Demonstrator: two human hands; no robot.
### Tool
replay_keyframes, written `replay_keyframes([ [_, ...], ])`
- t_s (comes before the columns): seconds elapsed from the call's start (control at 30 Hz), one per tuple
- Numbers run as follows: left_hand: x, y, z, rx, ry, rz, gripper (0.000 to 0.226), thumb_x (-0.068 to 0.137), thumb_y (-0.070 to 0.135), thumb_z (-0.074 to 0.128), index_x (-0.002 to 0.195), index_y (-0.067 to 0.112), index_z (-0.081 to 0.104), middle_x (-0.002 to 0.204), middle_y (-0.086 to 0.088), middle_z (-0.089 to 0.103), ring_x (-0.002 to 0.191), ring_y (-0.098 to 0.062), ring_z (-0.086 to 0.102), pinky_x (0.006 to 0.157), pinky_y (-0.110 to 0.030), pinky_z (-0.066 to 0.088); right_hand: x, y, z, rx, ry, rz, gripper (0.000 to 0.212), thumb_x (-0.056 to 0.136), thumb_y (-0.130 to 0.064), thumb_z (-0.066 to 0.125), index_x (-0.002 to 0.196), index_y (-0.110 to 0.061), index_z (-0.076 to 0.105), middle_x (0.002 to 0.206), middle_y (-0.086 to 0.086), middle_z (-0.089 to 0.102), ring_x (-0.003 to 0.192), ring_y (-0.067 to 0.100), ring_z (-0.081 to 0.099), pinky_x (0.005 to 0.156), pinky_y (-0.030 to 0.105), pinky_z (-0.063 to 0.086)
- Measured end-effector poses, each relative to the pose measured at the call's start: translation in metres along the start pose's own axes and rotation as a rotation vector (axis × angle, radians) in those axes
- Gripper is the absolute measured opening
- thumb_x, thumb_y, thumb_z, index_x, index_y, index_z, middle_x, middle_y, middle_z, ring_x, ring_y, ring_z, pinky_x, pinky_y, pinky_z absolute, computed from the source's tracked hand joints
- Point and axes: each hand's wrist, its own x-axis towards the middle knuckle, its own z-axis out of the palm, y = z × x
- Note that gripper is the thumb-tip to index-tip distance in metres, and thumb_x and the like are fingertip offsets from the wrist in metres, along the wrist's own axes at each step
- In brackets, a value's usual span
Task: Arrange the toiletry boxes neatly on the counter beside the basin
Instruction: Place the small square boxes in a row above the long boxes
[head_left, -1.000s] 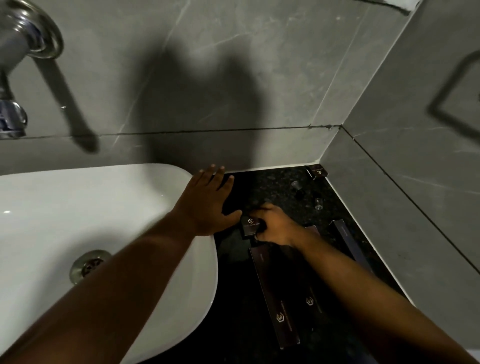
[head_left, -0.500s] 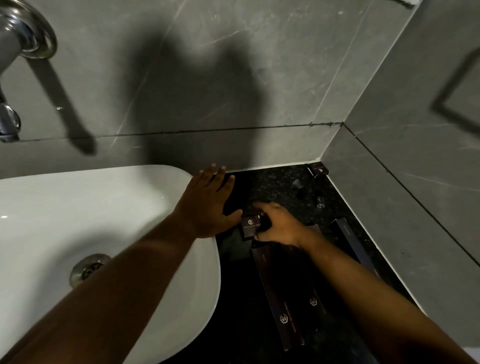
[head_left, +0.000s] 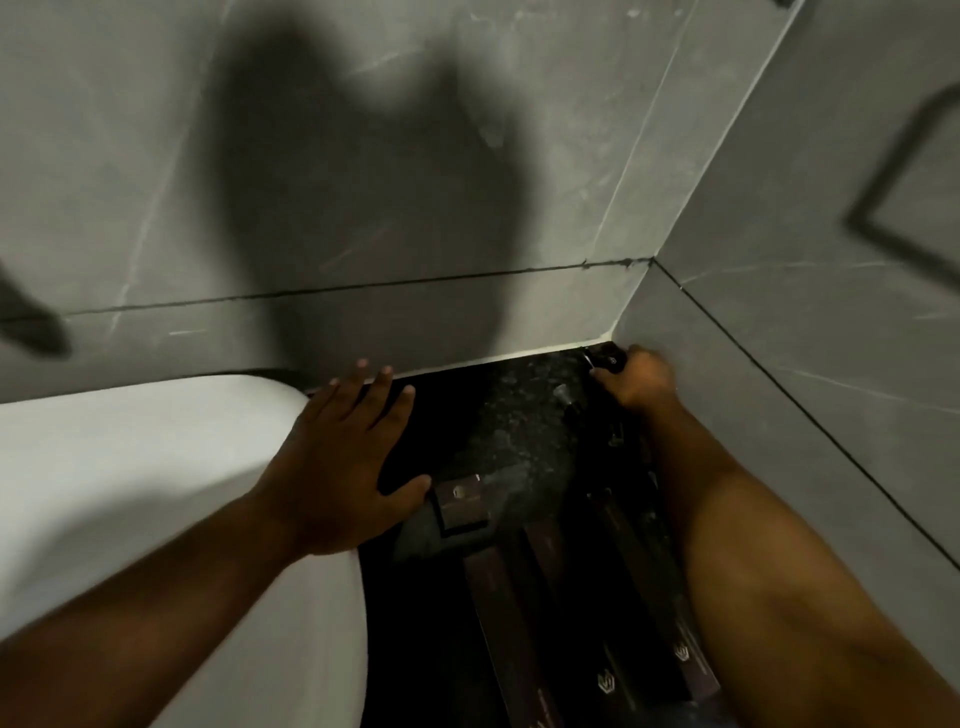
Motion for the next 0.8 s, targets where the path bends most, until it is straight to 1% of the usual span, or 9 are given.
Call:
replay_keyframes([
  [0.13, 0.000, 0.000, -0.001, 0.032, -0.013, -0.020, 0.084, 0.080, 0.069, 0.024, 0.146, 0.016, 0.019, 0.156, -0.011, 0.017, 0.144, -0.029, -0.001, 0.114, -0.045, 0.007, 0.029, 0.004, 0.019, -0.098, -0.041, -0.022, 0.044, 0.081, -0.041, 0.066, 0.110, -0.009, 0.065, 0.114, 0.023, 0.065, 0.103, 0.039, 0.061, 0.089, 0.041, 0.050],
  [0.23, 0.001, 0.000, -0.001, 0.042, -0.042, -0.027, 0.085, 0.079, 0.069, 0.021, 0.146, 0.017, 0.016, 0.157, -0.010, 0.013, 0.144, -0.028, -0.006, 0.116, -0.047, 0.008, 0.047, 0.006, 0.033, -0.175, -0.074, 0.029, 0.054, 0.075, -0.047, 0.063, 0.113, -0.008, 0.063, 0.121, 0.024, 0.059, 0.111, 0.038, 0.056, 0.097, 0.042, 0.048],
  [0.33, 0.000, 0.000, -0.002, 0.016, -0.023, -0.021, 0.083, 0.080, 0.068, 0.025, 0.145, 0.017, 0.019, 0.156, -0.012, 0.017, 0.144, -0.029, -0.004, 0.115, -0.050, 0.012, 0.045, 0.002, 0.032, -0.172, -0.100, 0.105, 0.066, 0.075, -0.054, 0.062, 0.120, -0.006, 0.058, 0.129, 0.025, 0.052, 0.119, 0.040, 0.050, 0.099, 0.041, 0.043],
  [0.43, -0.002, 0.000, -0.002, -0.019, -0.003, -0.009, 0.081, 0.081, 0.065, 0.030, 0.145, 0.016, 0.024, 0.155, -0.014, 0.021, 0.144, -0.031, 0.001, 0.114, -0.052, 0.015, 0.033, -0.002, 0.020, -0.166, -0.109, 0.115, 0.072, 0.071, -0.055, 0.068, 0.123, -0.007, 0.055, 0.130, 0.026, 0.051, 0.121, 0.040, 0.048, 0.100, 0.040, 0.042],
  [0.47, -0.002, 0.000, -0.003, -0.030, 0.004, -0.004, 0.080, 0.081, 0.064, 0.031, 0.144, 0.016, 0.025, 0.154, -0.014, 0.023, 0.144, -0.031, 0.002, 0.114, -0.052, 0.015, 0.025, -0.003, 0.013, -0.148, -0.095, 0.098, 0.070, 0.070, -0.051, 0.071, 0.122, -0.006, 0.055, 0.129, 0.026, 0.052, 0.121, 0.040, 0.049, 0.100, 0.040, 0.042],
  [0.53, -0.002, 0.000, -0.002, -0.051, 0.015, -0.002, 0.079, 0.081, 0.063, 0.032, 0.144, 0.015, 0.026, 0.153, -0.015, 0.025, 0.143, -0.032, 0.005, 0.114, -0.051, 0.013, 0.010, -0.007, -0.004, -0.011, -0.051, 0.015, 0.057, 0.072, -0.033, 0.075, 0.118, -0.004, 0.056, 0.119, 0.026, 0.058, 0.114, 0.038, 0.053, 0.096, 0.039, 0.044],
  [0.6, -0.003, 0.001, -0.003, -0.066, 0.016, -0.007, 0.080, 0.080, 0.063, 0.031, 0.144, 0.015, 0.025, 0.154, -0.016, 0.023, 0.143, -0.033, 0.004, 0.113, -0.048, 0.008, -0.014, -0.015, -0.018, 0.174, -0.076, -0.107, 0.046, 0.071, -0.011, 0.074, 0.114, -0.005, 0.058, 0.106, 0.016, 0.063, 0.101, 0.031, 0.060, 0.090, 0.038, 0.047],
  [0.7, -0.003, 0.002, -0.004, -0.063, 0.008, -0.009, 0.083, 0.079, 0.066, 0.026, 0.145, 0.016, 0.020, 0.155, -0.015, 0.018, 0.143, -0.033, 0.000, 0.113, -0.045, 0.002, -0.061, -0.027, -0.019, 0.240, -0.317, -0.288, 0.053, 0.068, 0.007, 0.072, 0.117, -0.007, 0.056, 0.106, 0.010, 0.062, 0.100, 0.027, 0.060, 0.093, 0.037, 0.046],
  [0.8, -0.003, 0.003, -0.006, -0.058, -0.002, -0.014, 0.086, 0.078, 0.068, 0.019, 0.146, 0.017, 0.015, 0.157, -0.014, 0.012, 0.143, -0.032, -0.005, 0.113, -0.044, -0.003, -0.098, -0.031, 0.004, 0.055, -0.487, -0.387, 0.055, 0.068, 0.004, 0.072, 0.119, -0.008, 0.057, 0.113, 0.015, 0.064, 0.106, 0.029, 0.061, 0.098, 0.041, 0.046],
])
